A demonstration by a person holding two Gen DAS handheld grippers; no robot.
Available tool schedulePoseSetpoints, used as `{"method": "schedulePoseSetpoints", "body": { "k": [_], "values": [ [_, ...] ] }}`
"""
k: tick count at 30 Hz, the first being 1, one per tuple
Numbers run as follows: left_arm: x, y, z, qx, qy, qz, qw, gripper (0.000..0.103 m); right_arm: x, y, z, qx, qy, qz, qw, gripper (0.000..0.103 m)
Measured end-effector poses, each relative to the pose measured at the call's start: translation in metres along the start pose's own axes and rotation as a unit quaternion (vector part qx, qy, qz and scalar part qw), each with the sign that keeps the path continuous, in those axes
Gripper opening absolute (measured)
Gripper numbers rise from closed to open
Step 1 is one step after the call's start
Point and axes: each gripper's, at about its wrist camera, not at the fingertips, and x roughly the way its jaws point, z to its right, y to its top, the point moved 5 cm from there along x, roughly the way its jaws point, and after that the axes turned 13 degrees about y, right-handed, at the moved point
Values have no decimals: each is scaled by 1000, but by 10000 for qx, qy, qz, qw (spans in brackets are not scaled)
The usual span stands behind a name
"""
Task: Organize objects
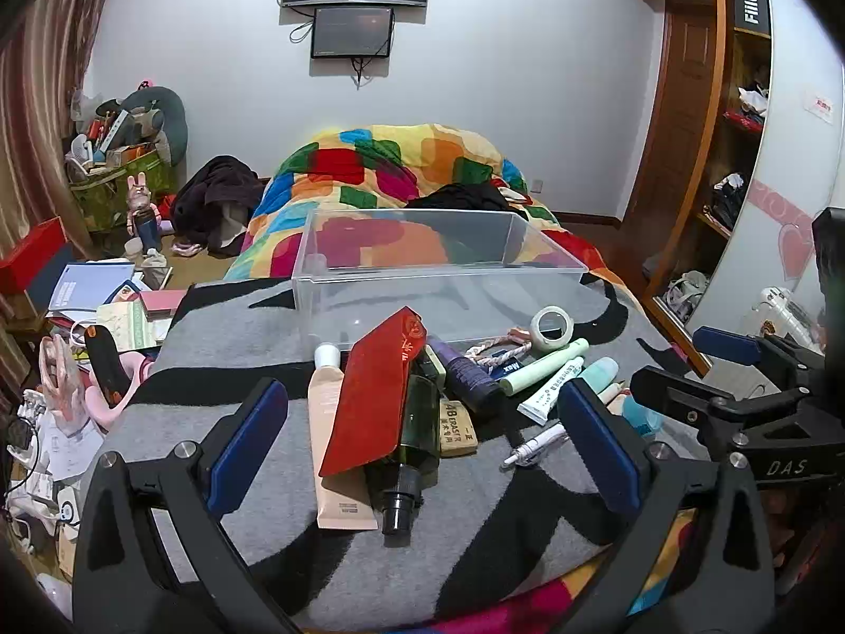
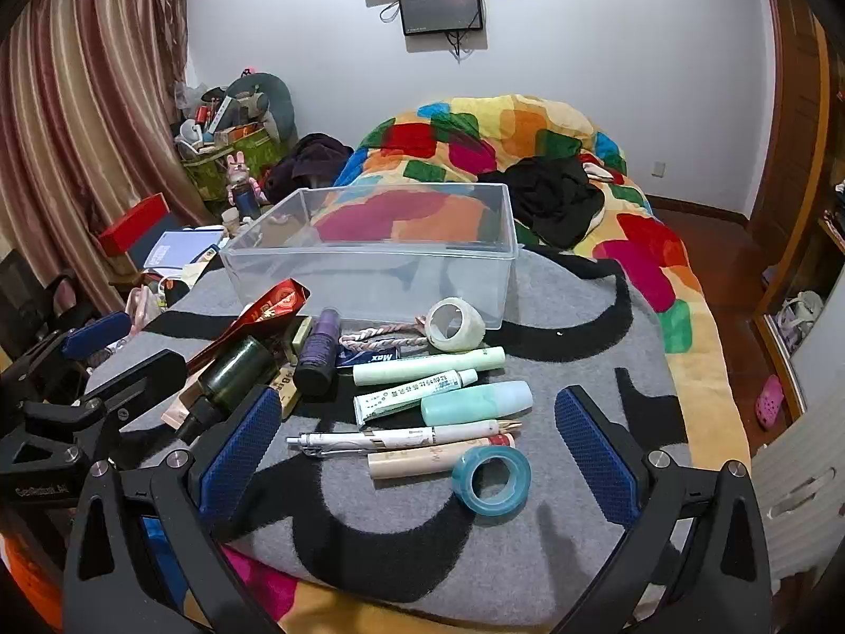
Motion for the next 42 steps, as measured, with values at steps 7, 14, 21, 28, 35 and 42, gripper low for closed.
{"method": "schedulePoseSetpoints", "body": {
  "k": [7,14,21,28,35,42],
  "values": [
    [2,-1,-2,-23,29,-55,10000,103,0,0,2,53,35,-36,10000,103],
    [3,-1,-3,-62,48,-92,9999,103,1,-3,2,-1,17,-40,10000,103],
    [4,-1,-5,-108,42,-129,9999,103,1,-3,1,-10,19,-43,10000,103],
    [3,0,-5,-86,49,-104,9999,103,2,-5,0,18,42,-71,10000,103],
    [2,0,-4,-82,31,-110,9999,103,3,-4,-1,20,49,-77,10000,103],
    [2,-2,-2,-96,-4,-144,9998,103,3,-5,-1,26,47,-81,10000,103]
  ]
}}
